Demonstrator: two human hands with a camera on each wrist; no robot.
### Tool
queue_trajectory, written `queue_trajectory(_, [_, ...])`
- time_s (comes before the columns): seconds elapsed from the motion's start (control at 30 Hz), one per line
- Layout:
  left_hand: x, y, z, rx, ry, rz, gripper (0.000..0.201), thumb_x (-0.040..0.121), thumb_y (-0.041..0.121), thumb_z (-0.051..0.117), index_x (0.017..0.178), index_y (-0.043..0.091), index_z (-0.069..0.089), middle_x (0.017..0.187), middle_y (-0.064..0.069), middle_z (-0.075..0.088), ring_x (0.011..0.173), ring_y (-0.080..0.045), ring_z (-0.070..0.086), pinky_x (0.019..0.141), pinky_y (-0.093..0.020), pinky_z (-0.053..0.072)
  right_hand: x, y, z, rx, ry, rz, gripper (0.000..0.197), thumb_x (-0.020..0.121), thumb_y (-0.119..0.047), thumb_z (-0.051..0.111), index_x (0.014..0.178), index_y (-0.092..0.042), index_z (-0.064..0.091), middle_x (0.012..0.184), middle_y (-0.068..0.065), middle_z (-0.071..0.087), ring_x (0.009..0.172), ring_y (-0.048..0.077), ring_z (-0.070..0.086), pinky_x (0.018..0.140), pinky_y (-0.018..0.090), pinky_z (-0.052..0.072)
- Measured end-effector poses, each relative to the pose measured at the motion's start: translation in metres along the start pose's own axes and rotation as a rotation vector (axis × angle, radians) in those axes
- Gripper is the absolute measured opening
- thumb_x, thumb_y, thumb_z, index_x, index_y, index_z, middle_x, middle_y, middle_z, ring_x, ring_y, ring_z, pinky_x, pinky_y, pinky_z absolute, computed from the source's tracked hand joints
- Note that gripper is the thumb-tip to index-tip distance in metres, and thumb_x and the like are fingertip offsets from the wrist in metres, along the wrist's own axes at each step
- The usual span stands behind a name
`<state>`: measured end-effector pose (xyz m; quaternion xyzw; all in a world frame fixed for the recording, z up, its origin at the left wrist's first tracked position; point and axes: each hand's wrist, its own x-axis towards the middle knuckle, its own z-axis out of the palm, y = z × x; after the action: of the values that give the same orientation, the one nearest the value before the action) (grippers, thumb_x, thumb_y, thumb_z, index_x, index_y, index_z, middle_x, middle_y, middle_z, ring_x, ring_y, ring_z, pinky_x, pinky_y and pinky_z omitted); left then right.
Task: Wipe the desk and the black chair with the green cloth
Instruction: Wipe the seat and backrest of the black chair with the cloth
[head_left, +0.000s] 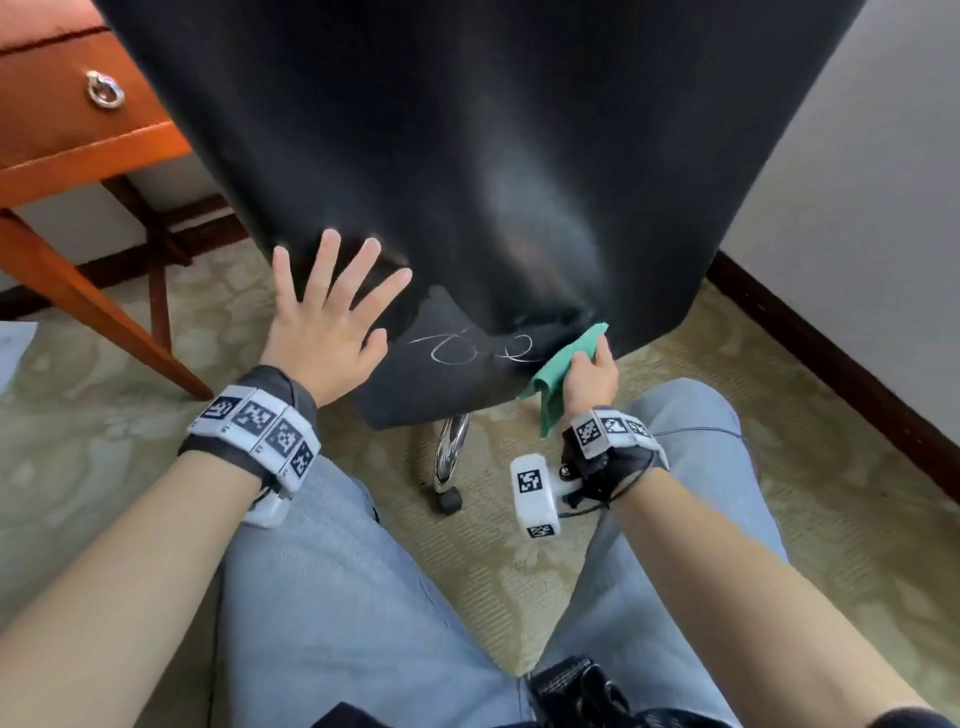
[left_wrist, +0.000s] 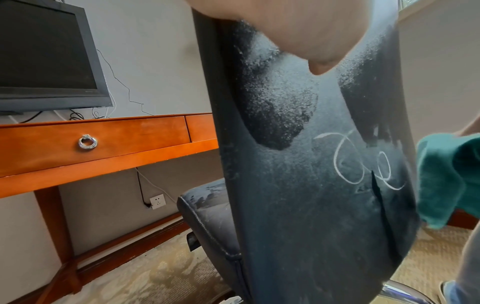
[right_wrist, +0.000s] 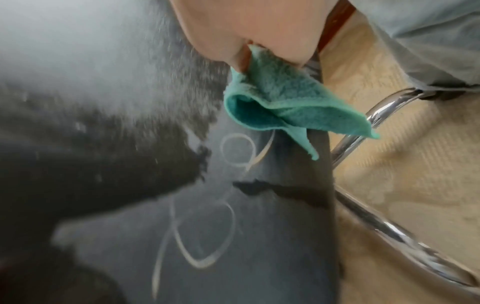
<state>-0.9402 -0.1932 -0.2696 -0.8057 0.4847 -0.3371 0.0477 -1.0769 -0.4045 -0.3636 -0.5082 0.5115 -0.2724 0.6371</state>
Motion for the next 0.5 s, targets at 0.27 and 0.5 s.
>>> queue_trajectory(0.27, [0.002,0.004,0.019,0.004,0.122,-0.022,0.055,0.085,0.029,0.047,0.139,0.026,0.037,0.141,-0.009,0.021,0.134,-0.034,0.004,0.097,-0.071,0.015,0.030,-0.055,-0.003,0.162,0.140,-0.027,0.048,0.099,-0.006,0.030,0.147,-0.011,0.032,0.143,0.009,0.044,0.106,0.014,0.044,0.061,0.001,0.035])
queue_trajectory(0.5, [-0.002,-0.002,0.033,0.020,0.189,-0.013,0.066,0.087,0.028,0.048,0.147,0.034,0.022,0.146,-0.001,0.005,0.141,-0.027,-0.007,0.101,-0.069,0.014,0.020,-0.024,0.064,0.318,0.172,-0.073,0.055,0.098,-0.019,0.033,0.148,-0.030,0.013,0.154,0.010,0.024,0.126,0.022,0.040,0.109,0.035,0.029])
